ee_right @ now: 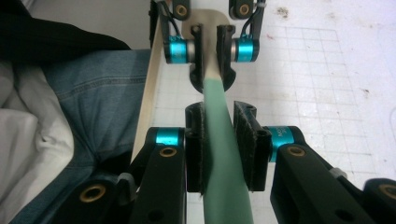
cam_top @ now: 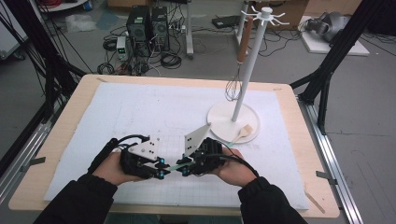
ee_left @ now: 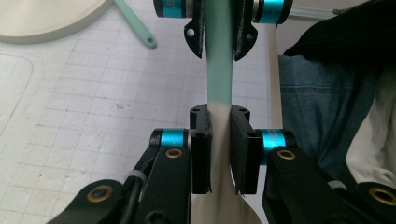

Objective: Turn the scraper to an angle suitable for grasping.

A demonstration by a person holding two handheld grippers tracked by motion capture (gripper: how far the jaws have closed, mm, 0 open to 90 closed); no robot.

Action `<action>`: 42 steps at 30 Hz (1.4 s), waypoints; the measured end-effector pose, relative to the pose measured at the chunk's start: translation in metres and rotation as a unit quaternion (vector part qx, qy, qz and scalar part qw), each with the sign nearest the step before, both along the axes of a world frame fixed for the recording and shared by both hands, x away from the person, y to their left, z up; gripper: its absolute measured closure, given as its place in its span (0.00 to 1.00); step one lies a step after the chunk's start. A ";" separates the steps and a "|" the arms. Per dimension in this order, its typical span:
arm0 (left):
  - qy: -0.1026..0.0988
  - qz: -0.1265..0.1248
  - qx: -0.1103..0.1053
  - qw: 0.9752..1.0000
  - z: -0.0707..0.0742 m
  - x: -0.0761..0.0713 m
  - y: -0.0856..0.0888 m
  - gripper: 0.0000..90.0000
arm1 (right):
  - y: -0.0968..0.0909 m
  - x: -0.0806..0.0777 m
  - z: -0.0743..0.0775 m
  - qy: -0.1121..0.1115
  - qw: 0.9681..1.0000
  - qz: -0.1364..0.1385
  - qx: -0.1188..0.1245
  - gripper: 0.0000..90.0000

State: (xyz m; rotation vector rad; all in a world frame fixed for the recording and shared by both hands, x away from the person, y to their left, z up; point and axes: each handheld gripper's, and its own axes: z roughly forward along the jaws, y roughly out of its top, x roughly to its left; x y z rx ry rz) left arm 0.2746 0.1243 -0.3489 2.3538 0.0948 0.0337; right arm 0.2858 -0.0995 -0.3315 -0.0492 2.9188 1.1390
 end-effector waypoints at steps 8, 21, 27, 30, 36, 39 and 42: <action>-0.012 0.000 -0.005 1.000 0.003 -0.001 0.003 0.89 | -0.006 0.002 -0.001 0.006 1.000 -0.011 0.021 0.79; -0.022 0.009 -0.016 1.000 0.007 -0.001 0.012 0.89 | -0.030 0.004 0.003 0.020 0.997 -0.043 0.056 0.72; -0.025 0.008 -0.018 0.999 0.007 -0.001 0.013 0.89 | -0.031 0.004 0.005 0.023 0.997 -0.038 0.060 0.77; -0.023 0.006 -0.021 1.000 0.007 0.000 0.013 0.89 | -0.030 0.005 0.006 0.027 0.998 -0.027 0.059 0.81; -0.009 0.013 -0.029 0.999 0.006 0.005 0.014 0.86 | -0.027 0.003 0.012 0.007 0.998 -0.023 0.052 0.82; -0.006 0.018 -0.029 0.999 0.006 0.006 0.015 0.84 | -0.024 0.002 0.017 -0.007 0.999 -0.022 0.040 0.82; -0.019 0.019 -0.031 0.999 0.007 0.005 0.015 0.87 | -0.023 0.003 0.019 0.001 0.999 -0.029 0.040 0.81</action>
